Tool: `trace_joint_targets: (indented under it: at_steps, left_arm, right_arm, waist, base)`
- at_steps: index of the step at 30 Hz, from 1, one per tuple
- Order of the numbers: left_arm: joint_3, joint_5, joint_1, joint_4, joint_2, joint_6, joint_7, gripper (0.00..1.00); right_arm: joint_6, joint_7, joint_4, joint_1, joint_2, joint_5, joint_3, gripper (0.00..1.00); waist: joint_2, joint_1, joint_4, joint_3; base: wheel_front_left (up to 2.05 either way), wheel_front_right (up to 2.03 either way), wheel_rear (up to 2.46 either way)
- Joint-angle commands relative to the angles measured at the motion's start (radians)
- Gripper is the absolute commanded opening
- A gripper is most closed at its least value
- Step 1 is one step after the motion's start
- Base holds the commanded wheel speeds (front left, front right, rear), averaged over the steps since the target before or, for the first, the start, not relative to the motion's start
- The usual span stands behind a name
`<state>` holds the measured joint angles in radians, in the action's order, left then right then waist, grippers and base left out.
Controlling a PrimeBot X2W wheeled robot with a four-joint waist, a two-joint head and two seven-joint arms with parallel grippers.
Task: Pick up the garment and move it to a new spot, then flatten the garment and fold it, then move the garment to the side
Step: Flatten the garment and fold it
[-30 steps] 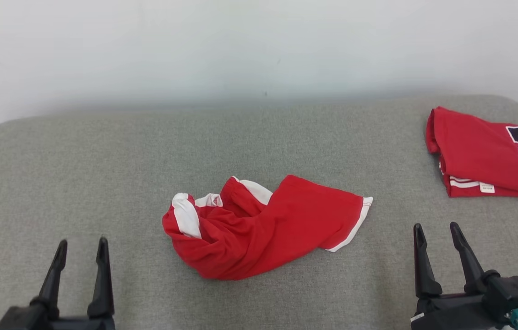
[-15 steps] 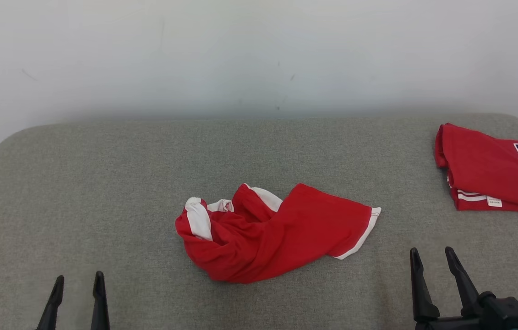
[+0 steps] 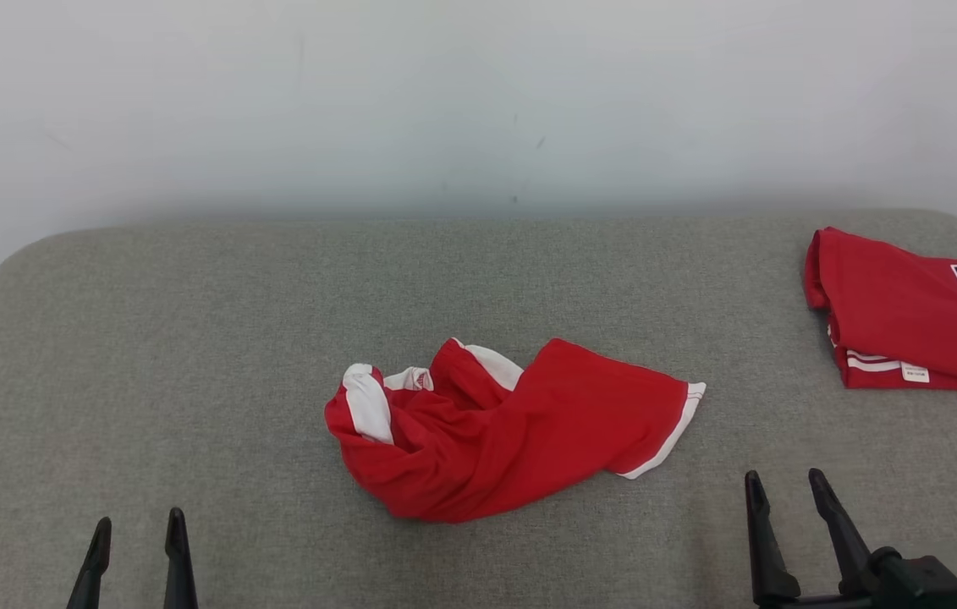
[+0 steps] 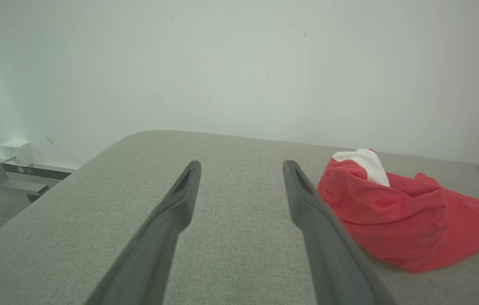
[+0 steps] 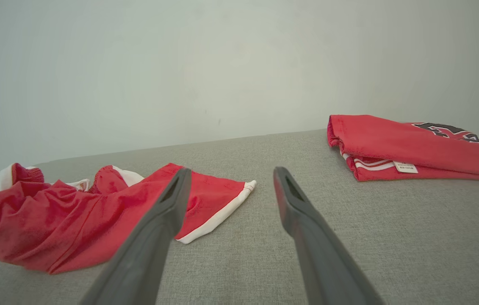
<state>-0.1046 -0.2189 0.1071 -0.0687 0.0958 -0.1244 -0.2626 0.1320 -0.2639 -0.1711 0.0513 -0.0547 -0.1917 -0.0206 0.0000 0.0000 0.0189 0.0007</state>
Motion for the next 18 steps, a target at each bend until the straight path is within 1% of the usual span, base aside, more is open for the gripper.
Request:
trace_joint_targets:
  at_steps: [1,4,9,15,18]
  left_arm:
    - [-0.002,0.012,0.004,-0.002,-0.004,-0.004,-0.003,1.0]
    - [0.0,0.015,-0.005,-0.004,-0.008,-0.006,-0.003,1.0]
    - [0.012,0.018,-0.029,-0.009,-0.013,-0.005,-0.003,1.0]
    - [0.03,0.009,-0.048,-0.024,-0.017,-0.006,-0.003,1.0]
    - [0.04,0.0,-0.058,-0.031,-0.017,-0.006,-0.003,1.0]
  right_arm:
    - [-0.003,0.0,-0.001,0.006,0.001,-0.003,-0.007,1.0]
    - [-0.003,0.0,-0.015,-0.009,-0.008,-0.008,-0.032,1.0]
    - [-0.003,0.003,-0.043,-0.076,-0.045,-0.013,-0.1,1.0]
    - [-0.003,0.051,-0.11,-0.222,-0.092,-0.03,-0.207,1.0]
    - [-0.003,0.081,-0.165,-0.309,-0.111,-0.046,-0.272,1.0]
  waist:
    - [0.0,0.0,0.002,0.0]
    - [0.0,0.0,0.012,0.005]
    - [0.0,0.0,0.047,0.023]
    - [0.0,0.0,0.106,0.046]
    - [0.0,0.0,0.14,0.064]
  base:
    - [0.0,0.0,0.0]
    - [0.0,0.0,0.0]
    - [0.0,0.0,0.0]
    - [0.0,0.0,0.0]
    - [0.0,0.0,0.0]
